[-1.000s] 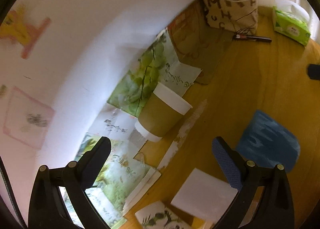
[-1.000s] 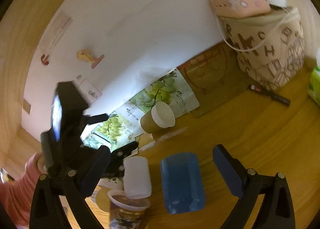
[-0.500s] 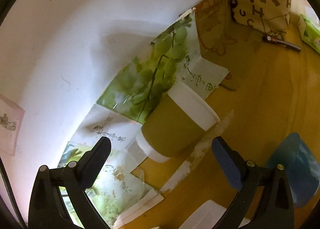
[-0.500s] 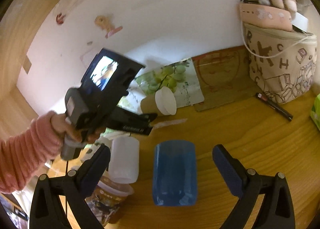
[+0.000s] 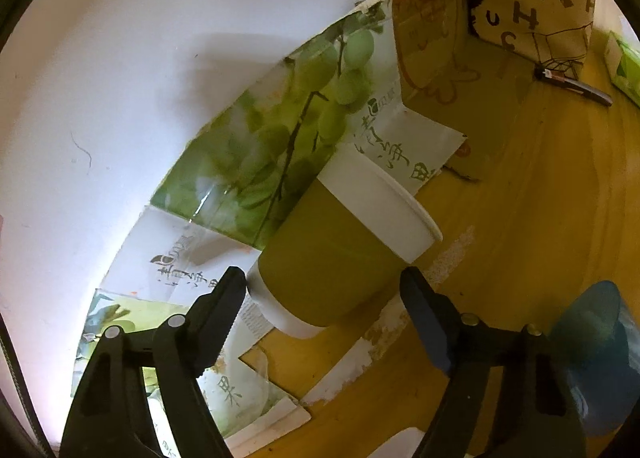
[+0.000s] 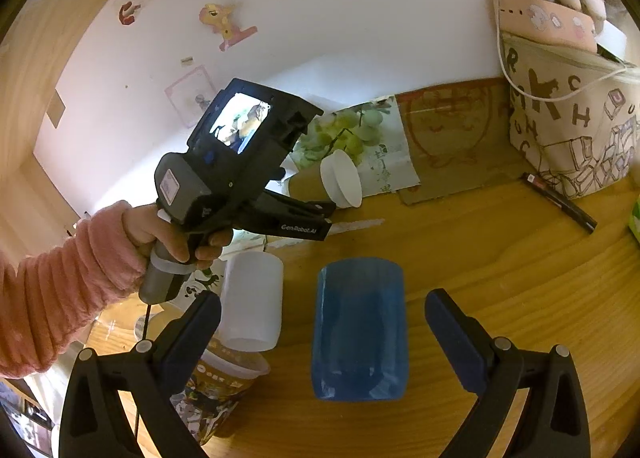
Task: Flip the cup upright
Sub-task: 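Close the left gripper around the body of the olive paper cup, then lift the olive paper cup off the desk with the left gripper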
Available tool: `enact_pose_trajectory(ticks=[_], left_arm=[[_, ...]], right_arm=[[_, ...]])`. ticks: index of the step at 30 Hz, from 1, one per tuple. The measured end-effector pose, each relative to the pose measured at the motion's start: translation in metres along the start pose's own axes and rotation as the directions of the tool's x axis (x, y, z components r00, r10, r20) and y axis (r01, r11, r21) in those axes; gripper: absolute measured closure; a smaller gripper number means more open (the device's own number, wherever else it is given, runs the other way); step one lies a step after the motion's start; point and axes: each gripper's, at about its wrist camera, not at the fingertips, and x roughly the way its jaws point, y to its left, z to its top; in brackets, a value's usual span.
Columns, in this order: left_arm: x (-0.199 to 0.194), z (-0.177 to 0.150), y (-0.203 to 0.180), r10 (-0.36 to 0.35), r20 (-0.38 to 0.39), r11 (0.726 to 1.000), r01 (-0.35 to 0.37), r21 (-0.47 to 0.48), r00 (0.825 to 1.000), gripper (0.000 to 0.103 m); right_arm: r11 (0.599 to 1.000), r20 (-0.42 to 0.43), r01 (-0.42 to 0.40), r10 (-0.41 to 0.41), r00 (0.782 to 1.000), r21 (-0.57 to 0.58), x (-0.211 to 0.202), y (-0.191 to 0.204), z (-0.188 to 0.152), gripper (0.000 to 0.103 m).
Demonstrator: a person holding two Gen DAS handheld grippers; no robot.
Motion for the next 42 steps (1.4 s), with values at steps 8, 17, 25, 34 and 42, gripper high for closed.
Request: enact_pose_trajectory(ticks=[8, 17, 25, 34, 42], left_arm=[[0.01, 0.006, 0.003, 0.009, -0.009, 0.999, -0.009, -0.032, 1.0, 0.025], [0.022, 0.012, 0.001, 0.03, 0.002, 0.999, -0.03, -0.035, 1.0, 0.026], [0.014, 0.004, -0.009, 0.006, -0.004, 0.999, -0.006, -0.04, 1.0, 0.033], [-0.003, 0.004, -0.018, -0.034, 0.001, 0.999, 0.034, -0.016, 0.999, 0.045], [-0.035, 0.001, -0.019, -0.036, 0.044, 0.999, 0.037, -0.026, 0.998, 0.047]], right_arm=[[1.0, -0.002, 0.015, -0.015, 1.0, 0.008, -0.004, -0.001, -0.001, 0.001], [0.999, -0.003, 0.019, -0.019, 1.0, 0.033, -0.013, 0.006, -0.003, 0.001], [0.999, -0.01, 0.028, -0.028, 1.0, 0.038, -0.02, 0.012, -0.009, 0.001], [0.998, -0.001, 0.044, -0.044, 0.999, 0.054, -0.033, 0.018, -0.018, 0.001], [0.998, 0.019, 0.054, -0.055, 0.998, 0.039, -0.051, 0.029, -0.026, 0.001]])
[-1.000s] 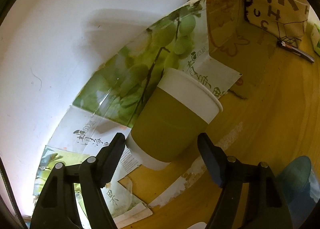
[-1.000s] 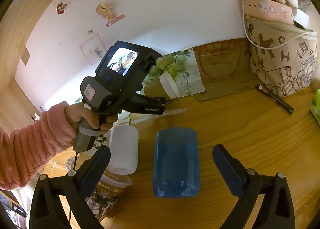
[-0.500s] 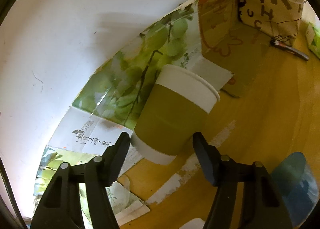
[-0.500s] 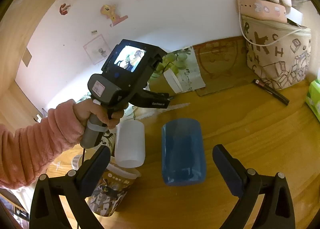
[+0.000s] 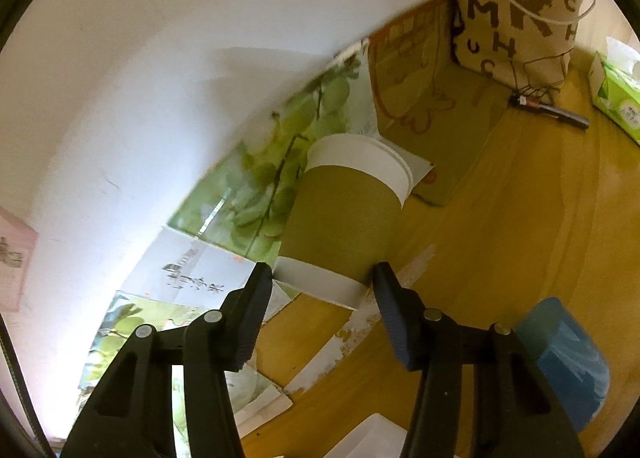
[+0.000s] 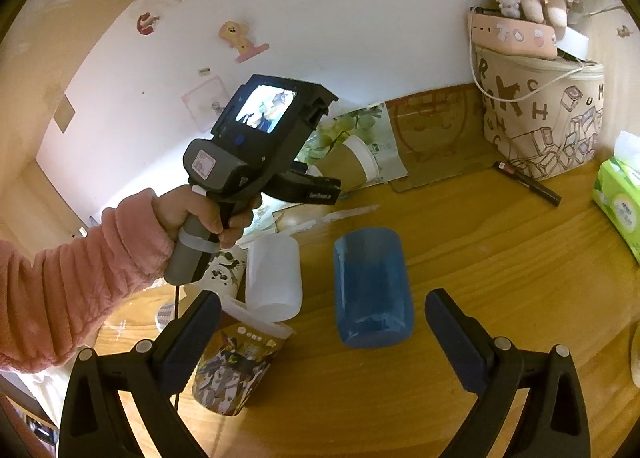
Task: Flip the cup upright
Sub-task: 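Lift the olive paper cup off the desk with the left gripper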
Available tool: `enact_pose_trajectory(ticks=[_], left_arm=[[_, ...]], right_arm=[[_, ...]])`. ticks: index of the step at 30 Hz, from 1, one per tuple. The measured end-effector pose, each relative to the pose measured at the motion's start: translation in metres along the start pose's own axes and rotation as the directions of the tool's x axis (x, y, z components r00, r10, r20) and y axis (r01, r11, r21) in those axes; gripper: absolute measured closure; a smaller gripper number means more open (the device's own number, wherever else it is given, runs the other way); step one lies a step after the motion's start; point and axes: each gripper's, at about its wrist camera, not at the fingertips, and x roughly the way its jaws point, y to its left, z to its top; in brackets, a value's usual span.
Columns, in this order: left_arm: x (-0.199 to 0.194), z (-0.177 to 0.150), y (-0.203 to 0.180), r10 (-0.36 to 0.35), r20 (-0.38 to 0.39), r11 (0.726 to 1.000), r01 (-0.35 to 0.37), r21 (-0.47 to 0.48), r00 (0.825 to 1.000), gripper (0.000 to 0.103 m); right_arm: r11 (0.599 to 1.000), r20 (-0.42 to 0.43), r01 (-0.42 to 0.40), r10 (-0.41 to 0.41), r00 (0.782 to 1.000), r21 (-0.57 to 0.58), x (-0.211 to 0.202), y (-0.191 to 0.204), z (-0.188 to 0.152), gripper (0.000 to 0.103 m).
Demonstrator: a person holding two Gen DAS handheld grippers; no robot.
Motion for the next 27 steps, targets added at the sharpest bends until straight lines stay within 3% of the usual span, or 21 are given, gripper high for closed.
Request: enact_pose_trajectory(ticks=[11, 27], left_arm=[[-0.038, -0.016, 0.003, -0.02, -0.002, 1.0, 0.019, -0.016, 1.0, 0.048], [-0.109, -0.052, -0.014, -0.037, -0.037, 0.983, 0.03, -0.183, 0.999, 0.048]], right_arm=[[1.0, 0.004, 0.0, 0.0, 1.0, 0.002, -0.022, 0.005, -0.011, 0.001], [0.997, 0.014, -0.076, 0.076, 0.997, 0.005, -0.066, -0.008, -0.028, 0.001]])
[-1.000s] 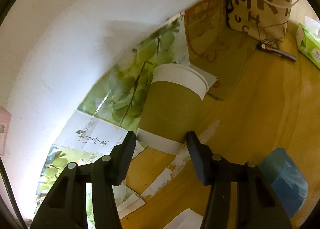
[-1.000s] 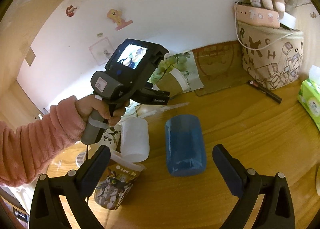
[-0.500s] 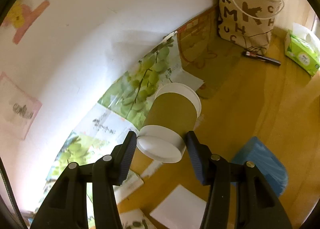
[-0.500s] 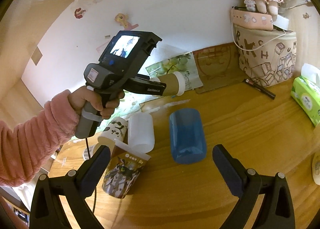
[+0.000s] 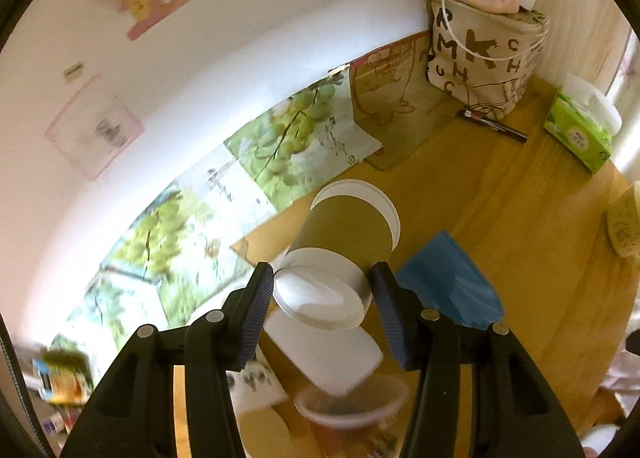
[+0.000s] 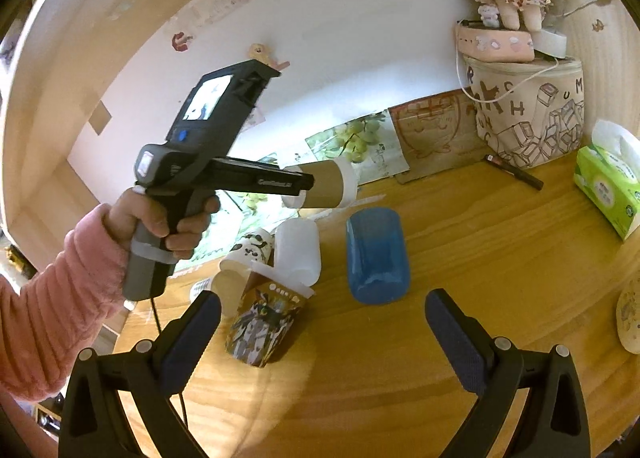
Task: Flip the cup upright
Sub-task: 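Lift the olive paper cup off the desk with the left gripper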
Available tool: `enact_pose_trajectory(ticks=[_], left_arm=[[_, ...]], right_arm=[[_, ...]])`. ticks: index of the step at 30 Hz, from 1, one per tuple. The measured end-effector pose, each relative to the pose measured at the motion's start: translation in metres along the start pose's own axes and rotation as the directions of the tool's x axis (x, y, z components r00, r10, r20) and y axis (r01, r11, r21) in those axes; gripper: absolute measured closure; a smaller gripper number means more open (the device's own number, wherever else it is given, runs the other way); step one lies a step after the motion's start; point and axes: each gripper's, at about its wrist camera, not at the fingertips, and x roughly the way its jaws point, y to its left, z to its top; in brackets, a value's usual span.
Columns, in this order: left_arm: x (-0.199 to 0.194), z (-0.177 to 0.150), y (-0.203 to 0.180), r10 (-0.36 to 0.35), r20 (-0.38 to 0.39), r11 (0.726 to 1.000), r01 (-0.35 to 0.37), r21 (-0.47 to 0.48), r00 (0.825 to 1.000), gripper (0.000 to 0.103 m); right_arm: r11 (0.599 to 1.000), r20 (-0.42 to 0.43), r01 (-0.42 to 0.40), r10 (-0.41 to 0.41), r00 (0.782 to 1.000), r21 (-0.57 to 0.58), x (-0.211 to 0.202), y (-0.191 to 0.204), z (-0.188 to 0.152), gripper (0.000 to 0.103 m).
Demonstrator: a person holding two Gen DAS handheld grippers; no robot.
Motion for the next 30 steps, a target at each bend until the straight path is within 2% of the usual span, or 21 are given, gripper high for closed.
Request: enact_pose_trajectory(ticks=[8, 9, 13, 18, 22, 27, 30], left_arm=[[-0.044, -0.027, -0.021, 0.008, 0.013, 0.996, -0.007, -0.086, 1.0, 0.05], [-0.048, -0.032, -0.024, -0.002, 0.011, 0.996, 0.003, -0.091, 1.0, 0.095], [-0.056, -0.05, -0.03, -0.068, -0.038, 0.982, 0.06, -0.179, 0.997, 0.095], [-0.066, -0.075, -0.052, -0.051, -0.045, 0.982, 0.041, -0.183, 0.998, 0.095], [-0.068, -0.089, -0.053, -0.057, -0.063, 0.969, 0.04, -0.243, 0.996, 0.095], [-0.072, -0.095, -0.049, 0.0, -0.058, 0.97, -0.014, -0.242, 0.998, 0.094], [-0.074, -0.093, -0.047, 0.055, -0.042, 0.974, -0.062, -0.216, 0.998, 0.086]], right_arm=[[0.999, -0.037, -0.04, 0.039, 0.999, -0.016, -0.031, -0.017, -0.008, 0.001], [0.999, -0.038, -0.042, 0.042, 0.998, -0.02, -0.035, -0.019, -0.009, 0.001], [0.998, -0.045, -0.058, 0.057, 0.997, -0.024, -0.05, -0.03, -0.014, 0.001], [0.996, -0.068, -0.08, 0.078, 0.995, -0.029, -0.062, -0.042, -0.019, 0.001], [0.995, -0.086, -0.098, 0.095, 0.992, -0.03, -0.067, -0.048, -0.022, 0.001], [0.991, -0.107, -0.122, 0.116, 0.988, -0.048, -0.068, -0.049, -0.023, 0.001], [0.99, -0.109, -0.131, 0.124, 0.986, -0.06, -0.068, -0.049, -0.023, 0.001]])
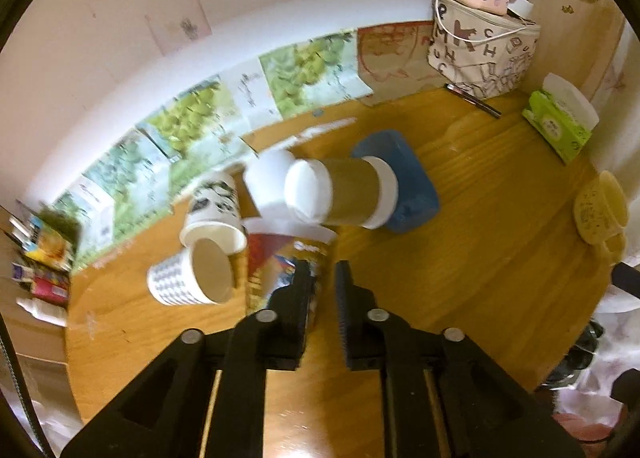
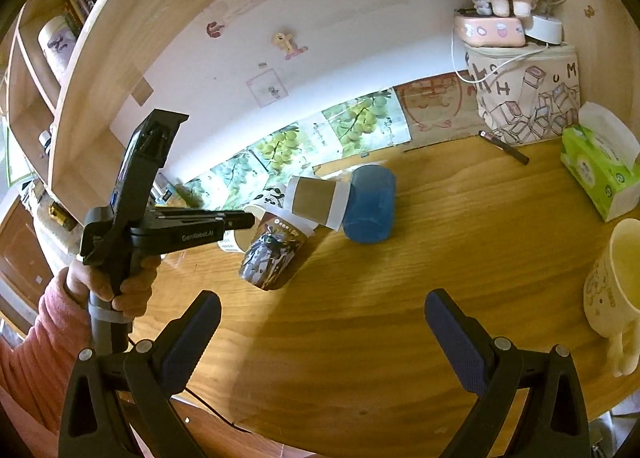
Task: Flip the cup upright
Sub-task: 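Lift the olive paper cup off the desk with the left gripper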
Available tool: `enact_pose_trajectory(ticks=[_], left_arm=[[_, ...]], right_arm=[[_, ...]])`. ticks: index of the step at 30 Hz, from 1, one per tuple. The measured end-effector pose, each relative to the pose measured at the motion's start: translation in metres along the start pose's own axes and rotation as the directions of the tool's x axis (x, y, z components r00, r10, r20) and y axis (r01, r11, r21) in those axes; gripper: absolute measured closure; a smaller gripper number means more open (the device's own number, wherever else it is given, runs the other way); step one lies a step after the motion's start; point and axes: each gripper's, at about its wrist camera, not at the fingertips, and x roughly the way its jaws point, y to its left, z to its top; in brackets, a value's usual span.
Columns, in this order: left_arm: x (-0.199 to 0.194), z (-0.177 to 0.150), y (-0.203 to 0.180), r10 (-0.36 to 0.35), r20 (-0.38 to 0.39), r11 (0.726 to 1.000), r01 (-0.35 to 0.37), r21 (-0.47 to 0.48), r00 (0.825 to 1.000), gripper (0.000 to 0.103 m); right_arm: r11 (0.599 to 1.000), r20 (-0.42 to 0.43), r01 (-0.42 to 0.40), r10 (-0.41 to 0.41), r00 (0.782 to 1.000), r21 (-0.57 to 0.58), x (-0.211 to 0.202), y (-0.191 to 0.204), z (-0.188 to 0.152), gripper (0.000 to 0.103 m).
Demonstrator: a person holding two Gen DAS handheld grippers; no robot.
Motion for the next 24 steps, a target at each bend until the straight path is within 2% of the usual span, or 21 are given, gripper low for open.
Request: enact_pose_trajectory(ticks=[5, 8, 9, 13, 19, 24], left_arm=[[0.002, 0.008, -0.004, 0.077, 0.029, 0.989, -0.08, 0.121, 0.997, 0.085], [0.006, 0.015, -0.005, 0.078, 0.016, 0.979, -0.079, 0.19, 0.997, 0.08], [0.007, 0.017, -0.006, 0.078, 0.014, 0.975, -0.079, 0.208, 0.997, 0.076], [0.01, 0.028, -0.008, 0.079, 0.018, 0.957, -0.081, 0.278, 0.997, 0.048], [0.016, 0.044, -0.016, 0.055, -0.007, 0.921, -0.048, 0.387, 0.998, 0.033], [0.02, 0.053, -0.026, 0.044, -0.014, 0.875, -0.032, 0.483, 0.999, 0.028]], right_arm=[[1.0, -0.01, 0.005, -0.005, 1.0, 0.003, 0.004, -0.002, 0.0, 0.001], [1.0, -0.004, 0.005, -0.005, 1.0, 0.018, 0.008, -0.003, 0.003, 0.001], [1.0, -0.002, 0.005, -0.005, 1.0, 0.022, 0.009, -0.003, 0.004, 0.001], [0.999, 0.0, 0.009, -0.009, 1.0, 0.046, 0.016, -0.005, 0.009, 0.001], [0.997, -0.003, 0.017, -0.016, 1.0, 0.077, 0.028, -0.004, 0.014, 0.001], [0.995, -0.002, 0.024, -0.024, 1.0, 0.1, 0.038, -0.002, 0.017, 0.001]])
